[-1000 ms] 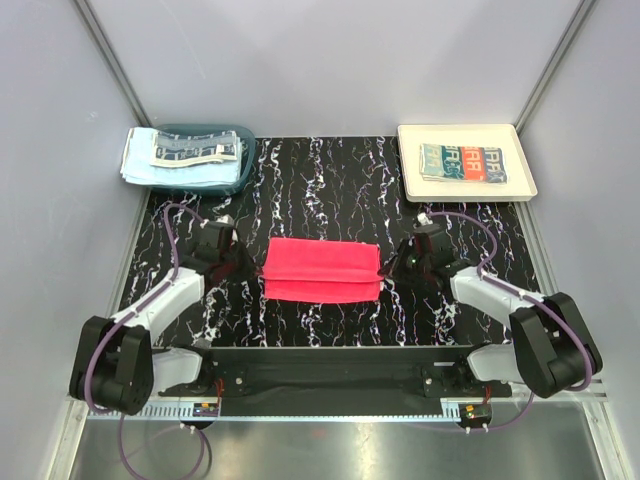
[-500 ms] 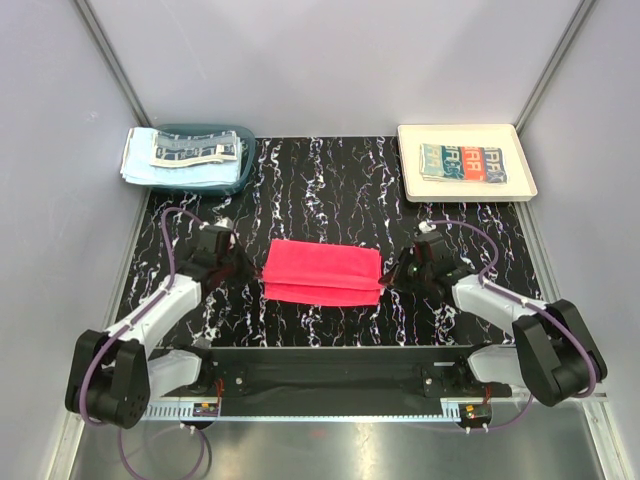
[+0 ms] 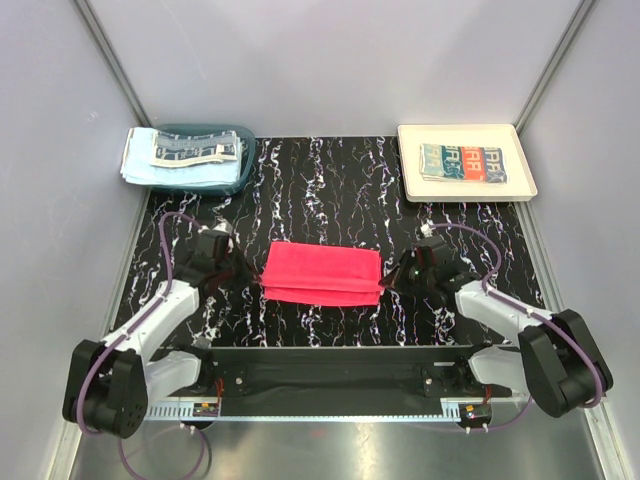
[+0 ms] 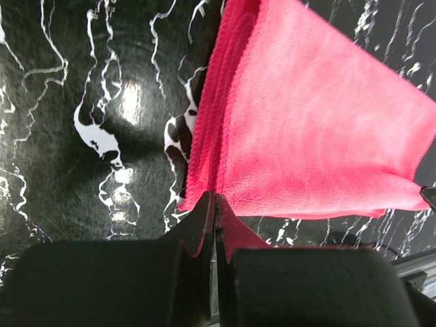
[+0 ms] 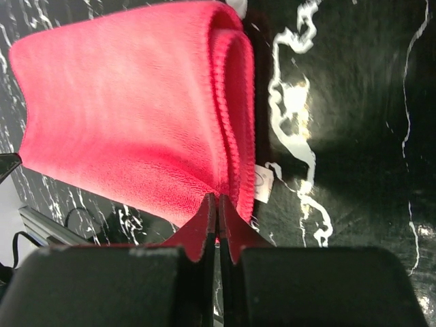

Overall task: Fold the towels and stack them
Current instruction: Fold the towel

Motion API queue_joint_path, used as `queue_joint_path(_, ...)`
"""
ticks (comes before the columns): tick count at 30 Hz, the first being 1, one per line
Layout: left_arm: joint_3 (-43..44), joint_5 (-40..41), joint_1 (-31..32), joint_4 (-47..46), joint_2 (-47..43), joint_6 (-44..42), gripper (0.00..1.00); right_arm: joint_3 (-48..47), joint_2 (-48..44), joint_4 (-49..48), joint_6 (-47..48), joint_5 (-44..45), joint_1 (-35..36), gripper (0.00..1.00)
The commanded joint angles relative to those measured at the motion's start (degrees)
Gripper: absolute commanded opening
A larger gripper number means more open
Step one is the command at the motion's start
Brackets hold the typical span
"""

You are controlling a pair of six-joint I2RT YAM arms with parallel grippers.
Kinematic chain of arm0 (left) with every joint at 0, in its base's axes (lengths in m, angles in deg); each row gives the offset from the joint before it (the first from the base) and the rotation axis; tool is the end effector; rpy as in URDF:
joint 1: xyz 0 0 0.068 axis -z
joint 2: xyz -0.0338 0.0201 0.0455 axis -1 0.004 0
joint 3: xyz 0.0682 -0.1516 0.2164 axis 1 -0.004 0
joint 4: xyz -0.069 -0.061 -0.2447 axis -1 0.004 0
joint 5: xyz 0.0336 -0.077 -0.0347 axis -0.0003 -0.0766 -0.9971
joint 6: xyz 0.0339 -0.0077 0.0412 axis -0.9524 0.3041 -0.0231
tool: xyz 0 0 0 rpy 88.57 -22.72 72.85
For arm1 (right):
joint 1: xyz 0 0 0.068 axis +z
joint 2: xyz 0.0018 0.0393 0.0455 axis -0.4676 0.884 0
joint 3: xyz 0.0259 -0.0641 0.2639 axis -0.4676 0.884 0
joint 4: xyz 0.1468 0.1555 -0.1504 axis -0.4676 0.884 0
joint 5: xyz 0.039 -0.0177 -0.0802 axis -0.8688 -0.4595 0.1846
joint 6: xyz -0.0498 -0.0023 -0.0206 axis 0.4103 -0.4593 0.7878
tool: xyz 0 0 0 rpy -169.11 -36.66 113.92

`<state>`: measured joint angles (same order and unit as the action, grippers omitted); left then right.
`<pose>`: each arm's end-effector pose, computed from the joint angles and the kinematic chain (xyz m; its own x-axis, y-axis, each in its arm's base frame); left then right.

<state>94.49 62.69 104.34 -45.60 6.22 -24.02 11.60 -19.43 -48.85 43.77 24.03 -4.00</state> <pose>0.1969 -0.0575 0.1922 -0.8022 -0.4331 -0.4109 -0.1971 0.8418 -0.5026 0.2025 0.0982 0.1632 -0.8322 0.3597 -0.4221 0.0388 0.7971 0.6026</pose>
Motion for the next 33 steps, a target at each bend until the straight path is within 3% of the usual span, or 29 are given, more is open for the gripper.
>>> queue_joint_path(1,-2.1,-1.4,0.0,-2.9,1.4,0.3,0.0,2.1,0.4,-3.4,-1.7,0.9,0.8,0.04)
queue_joint_path(8,-3.2,-1.5,0.0,-4.1,2.7,0.8,0.0,5.1,1.0,-7.2,-3.6,0.0,1.4,0.15)
queue_joint_path(11,-3.0,-1.4,0.0,-3.3,2.0,0.8,0.12,5.0,-1.6,-5.0,-3.5,0.8,1.5,0.3)
queue_joint_path(12,-2.6,-1.3,0.0,-2.3,1.6,0.7,0.25,4.8,-2.6,-3.0,-3.3,1.1,1.5,0.34)
queue_joint_path(14,-1.9,-0.5,0.0,-0.9,0.5,0.3,0.35,3.7,-5.9,0.0,-2.9,2.2,1.5,0.43)
queue_joint_path(16,-0.2,1.1,0.0,2.0,-1.5,-0.7,0.41,2.9,-9.6,4.3,-2.3,3.3,1.5,0.48)
queue_joint_path(20,2.5,3.6,0.0,5.1,-3.7,-1.7,0.42,-1.0,-11.6,8.8,-0.7,9.3,1.4,0.59)
queue_joint_path(25,5.7,2.7,1.5,3.9,0.8,-2.3,0.42,-8.5,-0.5,8.8,2.9,9.3,1.4,0.58)
queue_joint_path(33,10.7,2.5,2.7,6.1,3.8,-5.6,0.43,-12.0,12.4,4.1,4.2,8.5,1.5,0.57)
